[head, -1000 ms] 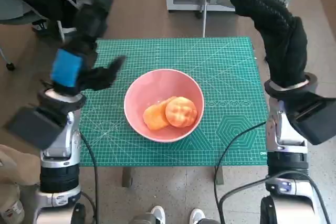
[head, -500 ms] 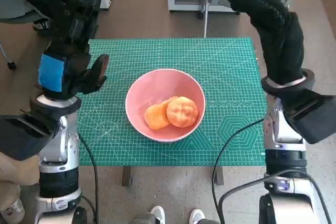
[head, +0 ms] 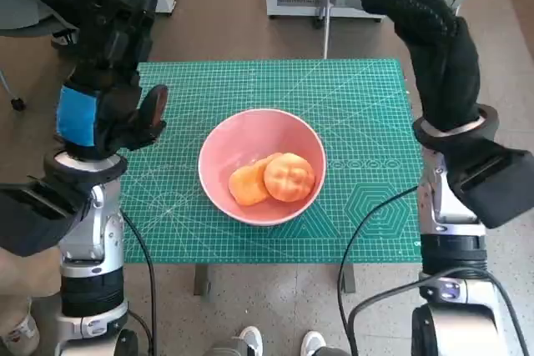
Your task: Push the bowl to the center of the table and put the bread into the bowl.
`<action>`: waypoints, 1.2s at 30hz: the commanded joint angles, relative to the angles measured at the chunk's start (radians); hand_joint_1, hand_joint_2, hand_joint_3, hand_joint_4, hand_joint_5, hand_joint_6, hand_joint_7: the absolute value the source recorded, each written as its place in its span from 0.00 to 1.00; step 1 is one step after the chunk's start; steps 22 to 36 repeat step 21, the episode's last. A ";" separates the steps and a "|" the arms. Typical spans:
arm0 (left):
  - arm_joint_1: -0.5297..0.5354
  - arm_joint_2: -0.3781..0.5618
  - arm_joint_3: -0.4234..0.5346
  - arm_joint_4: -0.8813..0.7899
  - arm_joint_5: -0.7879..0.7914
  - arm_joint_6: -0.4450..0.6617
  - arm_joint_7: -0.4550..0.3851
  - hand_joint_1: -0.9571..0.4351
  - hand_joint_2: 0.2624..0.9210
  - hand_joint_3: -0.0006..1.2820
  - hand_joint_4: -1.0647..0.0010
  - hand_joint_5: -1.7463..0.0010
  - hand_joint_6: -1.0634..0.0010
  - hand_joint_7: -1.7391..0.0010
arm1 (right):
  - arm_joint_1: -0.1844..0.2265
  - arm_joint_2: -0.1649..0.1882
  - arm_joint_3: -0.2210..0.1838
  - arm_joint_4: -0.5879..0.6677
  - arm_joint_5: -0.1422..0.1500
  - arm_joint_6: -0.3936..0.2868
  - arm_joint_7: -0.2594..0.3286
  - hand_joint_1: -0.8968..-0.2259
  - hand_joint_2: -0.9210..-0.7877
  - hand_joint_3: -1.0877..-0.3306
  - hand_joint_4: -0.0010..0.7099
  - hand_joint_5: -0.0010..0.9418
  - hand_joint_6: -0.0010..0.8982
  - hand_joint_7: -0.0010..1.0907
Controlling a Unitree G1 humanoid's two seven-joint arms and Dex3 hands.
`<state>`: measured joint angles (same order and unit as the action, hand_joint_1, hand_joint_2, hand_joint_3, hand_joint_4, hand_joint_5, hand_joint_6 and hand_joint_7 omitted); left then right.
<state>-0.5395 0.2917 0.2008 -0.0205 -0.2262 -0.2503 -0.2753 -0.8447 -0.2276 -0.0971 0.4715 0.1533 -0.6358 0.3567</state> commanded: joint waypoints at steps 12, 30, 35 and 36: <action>0.008 -0.006 0.003 0.000 -0.015 0.006 0.005 0.16 1.00 0.45 0.92 1.00 0.91 0.84 | -0.011 -0.002 0.003 0.029 -0.006 -0.010 0.004 0.31 0.00 0.43 0.32 0.00 0.04 0.41; 0.012 -0.006 0.000 -0.003 -0.022 0.012 -0.004 0.16 1.00 0.45 0.92 1.00 0.92 0.84 | -0.012 -0.002 0.003 0.029 -0.007 -0.006 0.003 0.31 0.00 0.43 0.32 0.00 0.04 0.41; 0.012 -0.006 0.000 -0.003 -0.022 0.012 -0.004 0.16 1.00 0.45 0.92 1.00 0.92 0.84 | -0.012 -0.002 0.003 0.029 -0.007 -0.006 0.003 0.31 0.00 0.43 0.32 0.00 0.04 0.41; 0.012 -0.006 0.000 -0.003 -0.022 0.012 -0.004 0.16 1.00 0.45 0.92 1.00 0.92 0.84 | -0.012 -0.002 0.003 0.029 -0.007 -0.006 0.003 0.31 0.00 0.43 0.32 0.00 0.04 0.41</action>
